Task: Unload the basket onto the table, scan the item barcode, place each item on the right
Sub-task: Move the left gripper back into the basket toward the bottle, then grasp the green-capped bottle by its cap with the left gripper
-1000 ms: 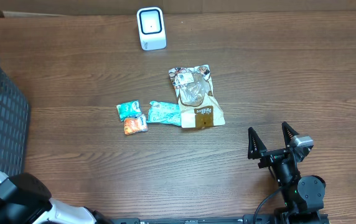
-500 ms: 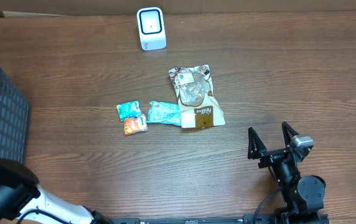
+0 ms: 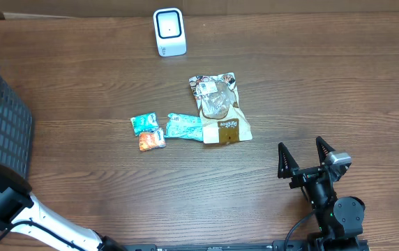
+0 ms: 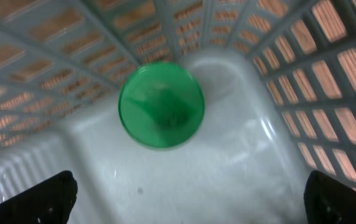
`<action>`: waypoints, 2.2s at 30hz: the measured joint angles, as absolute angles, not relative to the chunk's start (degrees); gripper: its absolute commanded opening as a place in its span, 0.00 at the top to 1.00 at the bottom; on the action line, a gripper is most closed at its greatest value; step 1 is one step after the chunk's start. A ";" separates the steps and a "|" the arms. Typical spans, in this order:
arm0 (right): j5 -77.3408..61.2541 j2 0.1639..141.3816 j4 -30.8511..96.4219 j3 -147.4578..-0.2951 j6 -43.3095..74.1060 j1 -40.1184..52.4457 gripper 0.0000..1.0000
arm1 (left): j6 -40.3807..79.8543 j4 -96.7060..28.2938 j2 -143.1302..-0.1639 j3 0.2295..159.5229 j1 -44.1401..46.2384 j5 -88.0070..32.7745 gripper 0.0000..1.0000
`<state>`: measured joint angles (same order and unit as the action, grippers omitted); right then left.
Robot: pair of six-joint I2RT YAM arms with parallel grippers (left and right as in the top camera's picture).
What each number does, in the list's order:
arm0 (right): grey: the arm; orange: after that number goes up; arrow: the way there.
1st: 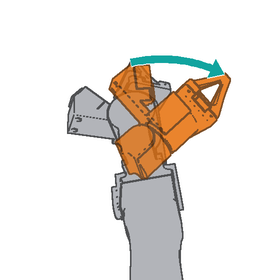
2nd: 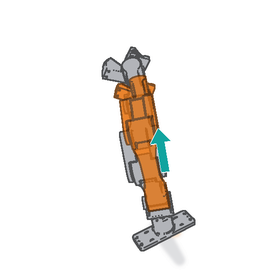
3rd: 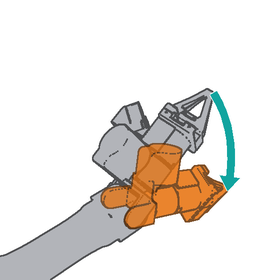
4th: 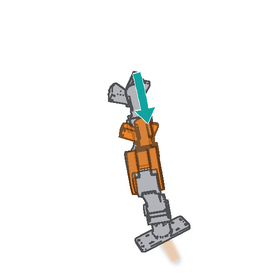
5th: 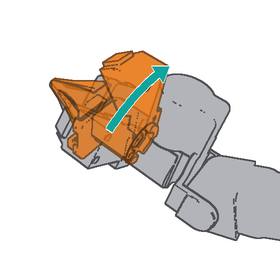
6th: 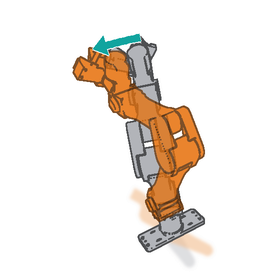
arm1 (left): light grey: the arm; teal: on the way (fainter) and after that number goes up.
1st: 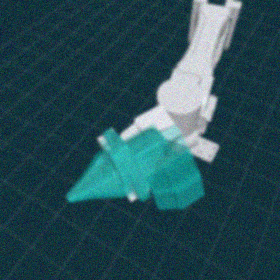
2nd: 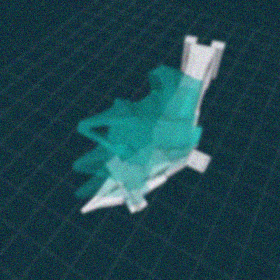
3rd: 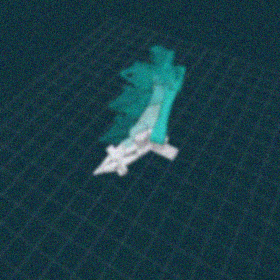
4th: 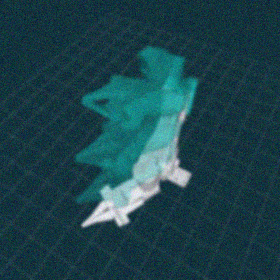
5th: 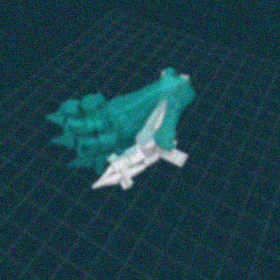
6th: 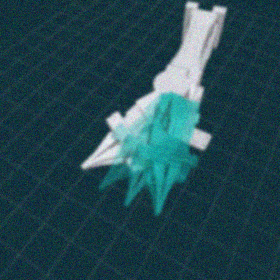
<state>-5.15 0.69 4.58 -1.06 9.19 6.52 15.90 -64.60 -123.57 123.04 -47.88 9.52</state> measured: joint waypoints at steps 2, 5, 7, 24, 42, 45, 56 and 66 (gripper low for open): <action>-5.15 0.69 4.56 -1.06 9.21 6.52 0.00 | 15.29 -62.76 -124.36 123.04 -47.90 10.24 0.00; -5.17 0.69 4.56 -1.06 9.19 6.52 0.00 | 14.61 -61.19 -125.43 123.04 -47.90 10.94 0.00; -5.17 0.69 4.56 -1.06 9.17 6.52 0.00 | 14.52 -60.27 -126.41 123.04 -47.90 11.44 0.00; -5.17 0.69 4.56 -1.06 9.21 6.52 0.00 | 17.26 -58.67 -132.09 123.02 -48.07 20.95 0.06; -5.15 0.69 4.58 -1.06 9.19 6.52 0.00 | 18.06 -51.99 -133.05 120.36 -48.12 21.50 0.43; -5.17 0.69 4.54 -1.06 9.21 6.52 0.00 | 18.13 -51.83 -133.03 120.36 -48.10 21.45 0.52; -5.15 0.69 4.56 -1.06 9.19 6.52 0.00 | 18.04 -52.45 -132.97 120.38 -48.12 20.23 0.68; -5.19 0.69 4.54 -1.06 9.19 6.52 0.00 | 18.52 -54.28 -129.69 120.31 -48.10 13.76 0.71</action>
